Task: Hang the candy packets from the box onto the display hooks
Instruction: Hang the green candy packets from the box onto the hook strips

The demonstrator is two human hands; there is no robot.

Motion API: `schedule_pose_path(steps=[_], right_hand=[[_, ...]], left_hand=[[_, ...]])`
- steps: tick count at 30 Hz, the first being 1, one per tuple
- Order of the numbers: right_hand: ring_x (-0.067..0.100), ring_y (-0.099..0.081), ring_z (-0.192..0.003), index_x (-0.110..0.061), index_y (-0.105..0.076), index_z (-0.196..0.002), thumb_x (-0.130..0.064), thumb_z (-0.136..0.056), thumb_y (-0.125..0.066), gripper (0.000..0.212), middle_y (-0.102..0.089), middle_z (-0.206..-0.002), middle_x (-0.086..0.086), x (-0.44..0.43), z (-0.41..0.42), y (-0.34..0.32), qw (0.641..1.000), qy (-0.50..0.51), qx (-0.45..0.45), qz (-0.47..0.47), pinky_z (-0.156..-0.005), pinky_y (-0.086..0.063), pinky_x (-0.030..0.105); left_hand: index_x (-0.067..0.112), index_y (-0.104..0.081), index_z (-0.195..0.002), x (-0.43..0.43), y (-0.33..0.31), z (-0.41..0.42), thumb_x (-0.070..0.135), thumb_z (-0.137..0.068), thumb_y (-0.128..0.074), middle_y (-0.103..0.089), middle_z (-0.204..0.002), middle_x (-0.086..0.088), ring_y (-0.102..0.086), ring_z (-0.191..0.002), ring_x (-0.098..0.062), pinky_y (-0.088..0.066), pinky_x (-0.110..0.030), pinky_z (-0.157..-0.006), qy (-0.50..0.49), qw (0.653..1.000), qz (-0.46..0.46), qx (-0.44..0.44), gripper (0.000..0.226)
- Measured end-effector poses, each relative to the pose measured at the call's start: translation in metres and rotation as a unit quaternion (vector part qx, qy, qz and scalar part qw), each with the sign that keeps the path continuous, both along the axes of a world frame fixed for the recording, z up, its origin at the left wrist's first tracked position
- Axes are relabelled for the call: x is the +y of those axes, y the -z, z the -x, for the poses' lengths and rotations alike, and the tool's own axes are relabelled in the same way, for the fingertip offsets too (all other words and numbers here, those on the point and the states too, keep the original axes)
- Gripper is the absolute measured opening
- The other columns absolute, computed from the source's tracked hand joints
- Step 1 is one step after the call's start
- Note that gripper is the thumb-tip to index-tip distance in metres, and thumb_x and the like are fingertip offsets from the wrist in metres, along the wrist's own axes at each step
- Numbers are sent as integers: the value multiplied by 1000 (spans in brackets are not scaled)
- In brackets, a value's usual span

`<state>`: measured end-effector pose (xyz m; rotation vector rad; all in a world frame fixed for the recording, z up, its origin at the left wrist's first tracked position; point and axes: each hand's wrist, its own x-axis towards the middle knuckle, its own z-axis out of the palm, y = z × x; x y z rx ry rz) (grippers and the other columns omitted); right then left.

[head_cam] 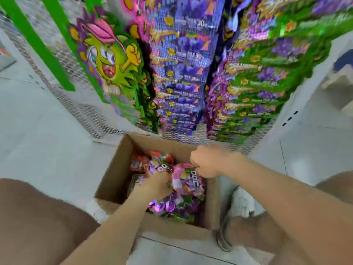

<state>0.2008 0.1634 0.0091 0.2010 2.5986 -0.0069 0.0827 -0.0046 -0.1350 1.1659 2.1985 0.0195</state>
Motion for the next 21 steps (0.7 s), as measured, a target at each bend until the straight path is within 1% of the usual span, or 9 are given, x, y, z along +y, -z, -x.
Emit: schedule_pose_path(steps=[2,4,7,9,11,14,17,19,21], right_hand=[[32,-60,-73,-16,-47,-82,-17,-96,-58,18,-57,-94,10,8,8,13,1000,15,-10,13,-55,-39,30],[23,-47,-60,-16,-39,-75,-14,-97,-56,28,-47,-82,6,15,15,21,1000,14,-20,17,-49,-34,29],[21,-45,-62,-15,-49,-88,-15,-99,-55,13,-41,-79,3,16,21,27,999,-1,-29,19,-49,-32,30],[21,-46,-63,-15,-48,-86,-15,-100,-54,15,-41,-81,3,15,25,33,999,-12,-32,28,-51,-35,31],[21,-49,-64,-18,-43,-78,-15,-100,-53,25,-44,-83,4,15,29,38,999,-16,-32,38,-51,-36,31],[21,-48,-64,-19,-38,-74,-16,-101,-55,32,-45,-82,4,18,31,42,998,-13,-33,42,-50,-34,30],[21,-47,-64,-18,-36,-73,-20,-101,-56,35,-43,-83,5,26,29,47,998,-2,-48,42,-53,-36,31],[23,-50,-65,-18,-39,-74,-19,-99,-57,31,-46,-86,6,29,28,50,998,10,-54,30,-54,-38,31],[23,-49,-64,-19,-38,-72,-17,-99,-58,33,-42,-85,5,31,26,50,998,15,-59,25,-53,-38,31]], left_hand=[[13,-68,-103,2,38,-2,27,-93,-65,-70,-111,-12,-68,-107,-35,-51,-36,-78,-8,999,27,-18,17],[17,-66,-108,4,68,-6,43,-88,-72,-68,-115,-9,-67,-110,-36,-54,-40,-82,-4,998,55,-35,34],[24,-49,-147,1,96,-21,53,-76,-85,-49,-147,-7,-50,-136,-38,-43,-58,-114,57,992,113,5,85],[19,-26,-160,1,105,-32,48,-76,-90,-32,-160,-9,-38,-147,-38,-34,-62,-120,63,990,118,50,109],[15,-15,-161,5,112,-36,40,-77,-91,-29,-159,-14,-36,-147,-39,-37,-57,-119,49,992,93,73,116],[24,-32,-156,19,118,-33,28,-75,-84,-38,-146,-17,-36,-139,-42,-39,-47,-115,-66,996,23,-47,96],[31,-57,-129,27,119,-30,16,-60,-78,-46,-133,-8,-47,-128,-32,-52,-38,-102,-207,963,-67,-159,75],[25,-58,-119,26,121,-34,6,-64,-84,-56,-126,-7,-62,-114,-28,-57,-37,-91,-268,935,-128,-196,64],[16,-56,-119,25,120,-37,-2,-74,-85,-64,-121,-7,-71,-105,-27,-62,-45,-90,-301,910,-147,-243,57]])
